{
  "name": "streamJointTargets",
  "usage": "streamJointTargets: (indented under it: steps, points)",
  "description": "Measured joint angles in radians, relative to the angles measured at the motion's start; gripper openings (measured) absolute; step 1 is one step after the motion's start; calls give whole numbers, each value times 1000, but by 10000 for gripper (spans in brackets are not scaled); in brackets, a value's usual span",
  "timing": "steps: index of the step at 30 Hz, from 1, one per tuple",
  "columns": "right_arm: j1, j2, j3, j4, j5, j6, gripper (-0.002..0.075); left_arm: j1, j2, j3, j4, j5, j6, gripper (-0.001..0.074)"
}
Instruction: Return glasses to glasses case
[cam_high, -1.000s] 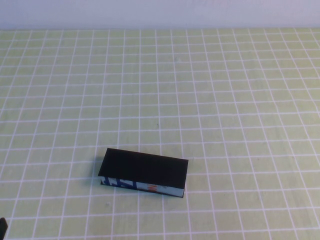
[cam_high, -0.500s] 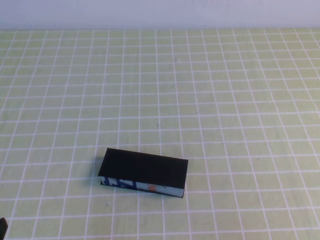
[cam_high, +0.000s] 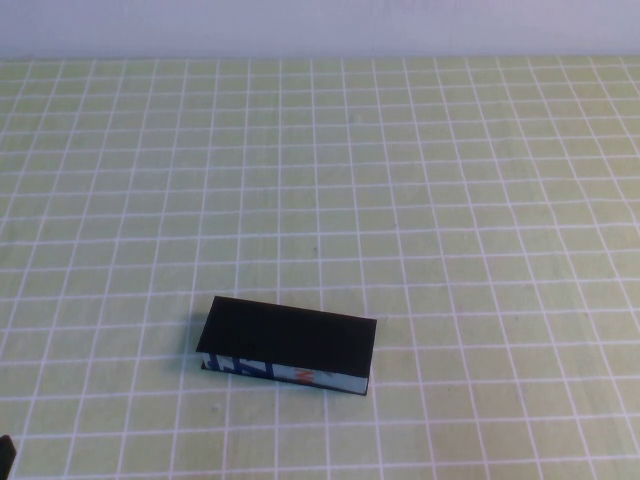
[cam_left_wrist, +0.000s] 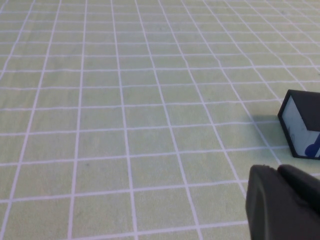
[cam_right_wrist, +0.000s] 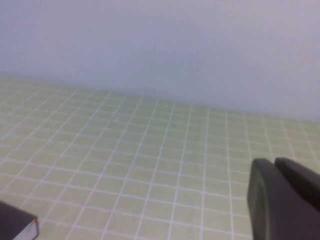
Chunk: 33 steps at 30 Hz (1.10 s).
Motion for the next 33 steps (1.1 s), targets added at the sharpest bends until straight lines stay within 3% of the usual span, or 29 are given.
streamJointTargets:
  steps: [7, 13, 33]
  points:
    - [-32, -81, 267, 6, -223, 0, -18, 0, 0, 0, 0, 0, 0, -3]
    - [-50, -81, 495, 68, -298, 0, -18, 0, -1, 0, 0, 0, 0, -3]
    - [-50, -84, 509, 138, -224, 0, -18, 0, -1, 0, 0, 2, -2, -3]
